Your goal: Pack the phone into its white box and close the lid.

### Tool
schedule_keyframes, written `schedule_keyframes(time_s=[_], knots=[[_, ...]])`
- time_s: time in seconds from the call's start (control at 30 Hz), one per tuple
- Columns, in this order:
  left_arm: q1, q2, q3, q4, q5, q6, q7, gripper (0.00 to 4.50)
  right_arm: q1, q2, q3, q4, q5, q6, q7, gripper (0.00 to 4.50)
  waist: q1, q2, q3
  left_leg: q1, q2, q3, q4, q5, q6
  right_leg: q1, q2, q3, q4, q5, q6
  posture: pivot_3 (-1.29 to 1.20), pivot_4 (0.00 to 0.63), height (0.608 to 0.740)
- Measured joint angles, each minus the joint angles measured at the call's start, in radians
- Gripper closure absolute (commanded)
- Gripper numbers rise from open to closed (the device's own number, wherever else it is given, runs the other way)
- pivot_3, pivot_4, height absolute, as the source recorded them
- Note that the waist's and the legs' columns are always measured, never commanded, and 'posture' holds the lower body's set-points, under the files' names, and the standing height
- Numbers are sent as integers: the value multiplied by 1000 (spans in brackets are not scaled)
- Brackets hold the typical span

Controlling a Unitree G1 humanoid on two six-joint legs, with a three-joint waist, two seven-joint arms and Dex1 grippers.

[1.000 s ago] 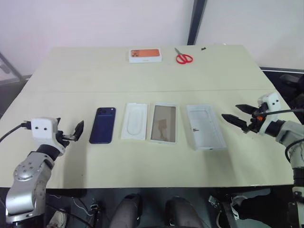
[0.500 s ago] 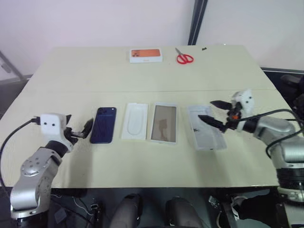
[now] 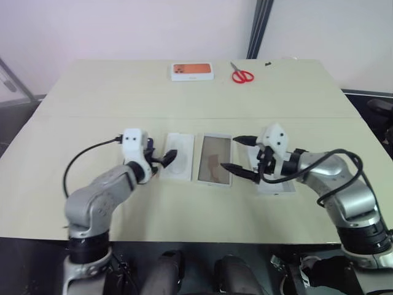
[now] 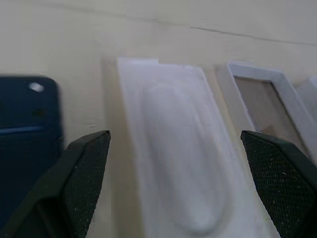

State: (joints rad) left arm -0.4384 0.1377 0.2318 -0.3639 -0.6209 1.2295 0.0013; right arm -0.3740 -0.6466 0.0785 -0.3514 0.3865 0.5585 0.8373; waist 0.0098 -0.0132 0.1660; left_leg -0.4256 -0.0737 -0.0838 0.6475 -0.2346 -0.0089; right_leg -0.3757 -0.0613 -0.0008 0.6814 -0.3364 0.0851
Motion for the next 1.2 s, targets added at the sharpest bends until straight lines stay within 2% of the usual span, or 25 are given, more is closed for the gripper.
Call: schedule_keyframes(time_s=[0.03, 0.2, 0.57, 0.67, 0.9, 1.2], knots=[[-20, -17, 15, 14, 0, 32, 24, 67, 1, 0, 7, 0, -5, -2, 0, 0, -3, 0, 0, 0, 0, 0, 0, 3, -5, 0, 0, 0, 0, 0, 0, 0, 150, 740], [-62, -32, 55, 54, 24, 130, 86, 67, 8, -9, 14, 1, -24, -6, 8, 0, -2, 0, 0, 0, 0, 0, 0, 4, -6, 0, 0, 0, 0, 0, 0, 0, 150, 740], [-145, -42, 78, 115, 42, 200, 69, 67, 45, -38, 14, -20, -45, -8, 12, 0, 1, -1, 0, 0, 0, 0, 0, 4, -7, 0, 0, 0, 0, 0, 0, 0, 150, 740], [-157, -44, 78, 135, 41, 234, 53, 898, 52, -38, 14, -40, -48, -8, 7, 0, 2, -1, 0, 0, 0, 0, 0, 4, -7, 0, 0, 0, 0, 0, 0, 0, 150, 740], [-162, -55, 117, 195, 70, 241, 48, 4469, 62, -40, 12, -60, -48, -6, -12, 0, 2, -1, 0, 0, 0, 0, 0, 4, -7, 0, 0, 0, 0, 0, 0, 0, 150, 740], [-176, -60, 152, 225, 103, 155, 42, 4469, 65, -48, 12, -86, -49, 1, -21, 0, 1, -1, 0, 0, 0, 0, 0, 4, -7, 0, 0, 0, 0, 0, 0, 0, 150, 740]])
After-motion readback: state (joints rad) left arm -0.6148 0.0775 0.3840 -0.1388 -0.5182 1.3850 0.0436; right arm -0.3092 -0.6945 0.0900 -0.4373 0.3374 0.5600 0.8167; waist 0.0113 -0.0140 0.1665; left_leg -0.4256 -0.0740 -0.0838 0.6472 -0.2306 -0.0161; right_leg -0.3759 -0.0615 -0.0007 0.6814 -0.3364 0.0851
